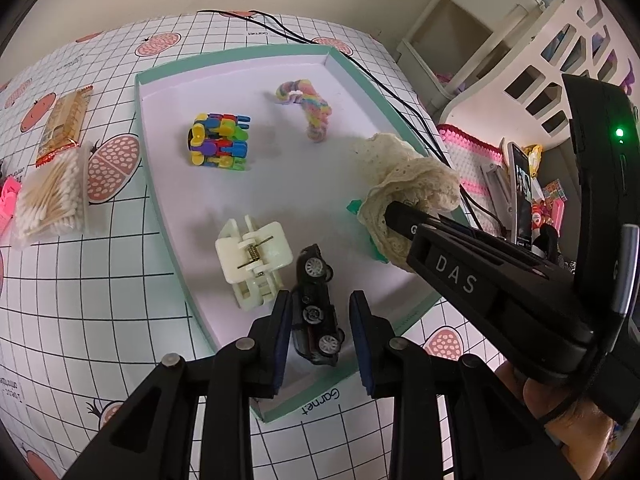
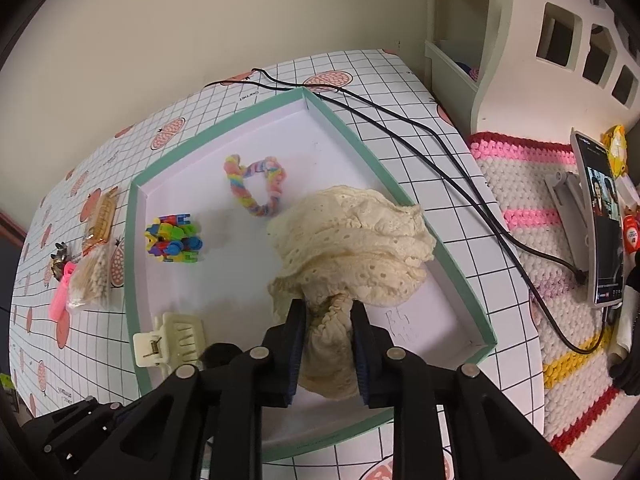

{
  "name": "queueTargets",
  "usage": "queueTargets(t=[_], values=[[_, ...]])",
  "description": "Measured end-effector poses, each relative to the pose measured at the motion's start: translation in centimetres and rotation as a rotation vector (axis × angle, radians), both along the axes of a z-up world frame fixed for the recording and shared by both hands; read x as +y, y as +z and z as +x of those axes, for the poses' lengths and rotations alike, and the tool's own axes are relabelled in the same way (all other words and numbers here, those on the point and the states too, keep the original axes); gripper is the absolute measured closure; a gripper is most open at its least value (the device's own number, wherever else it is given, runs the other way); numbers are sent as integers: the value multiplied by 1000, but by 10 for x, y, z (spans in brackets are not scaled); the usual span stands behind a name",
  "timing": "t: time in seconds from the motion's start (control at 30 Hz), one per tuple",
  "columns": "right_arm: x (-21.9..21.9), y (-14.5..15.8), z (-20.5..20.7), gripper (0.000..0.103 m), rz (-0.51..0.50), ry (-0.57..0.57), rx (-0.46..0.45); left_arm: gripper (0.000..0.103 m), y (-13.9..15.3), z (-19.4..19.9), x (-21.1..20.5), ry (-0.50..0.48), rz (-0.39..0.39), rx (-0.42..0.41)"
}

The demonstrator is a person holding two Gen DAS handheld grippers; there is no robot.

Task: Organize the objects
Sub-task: 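Carry the lace fabric and black car over the teal tray with both tools, then open the right tool to release the lace while the left tool releases the car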

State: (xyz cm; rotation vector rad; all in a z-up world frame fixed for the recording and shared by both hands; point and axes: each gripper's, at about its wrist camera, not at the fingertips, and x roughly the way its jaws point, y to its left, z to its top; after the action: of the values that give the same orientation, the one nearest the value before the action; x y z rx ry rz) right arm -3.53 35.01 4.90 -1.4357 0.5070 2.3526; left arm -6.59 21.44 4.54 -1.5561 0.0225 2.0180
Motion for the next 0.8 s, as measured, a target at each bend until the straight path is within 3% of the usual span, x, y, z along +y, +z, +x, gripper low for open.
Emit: queueTargets(t=[0.17,0.47,0.8], values=[[1,1,1,67,1,-8,5,72,2,0,-2,3,4,3],[3,9,3,66,11,-27,41,72,13,-4,-8,8,43,41],[0,32,5,66,57,-27,158,72,28,-16,-23,73,133,72]])
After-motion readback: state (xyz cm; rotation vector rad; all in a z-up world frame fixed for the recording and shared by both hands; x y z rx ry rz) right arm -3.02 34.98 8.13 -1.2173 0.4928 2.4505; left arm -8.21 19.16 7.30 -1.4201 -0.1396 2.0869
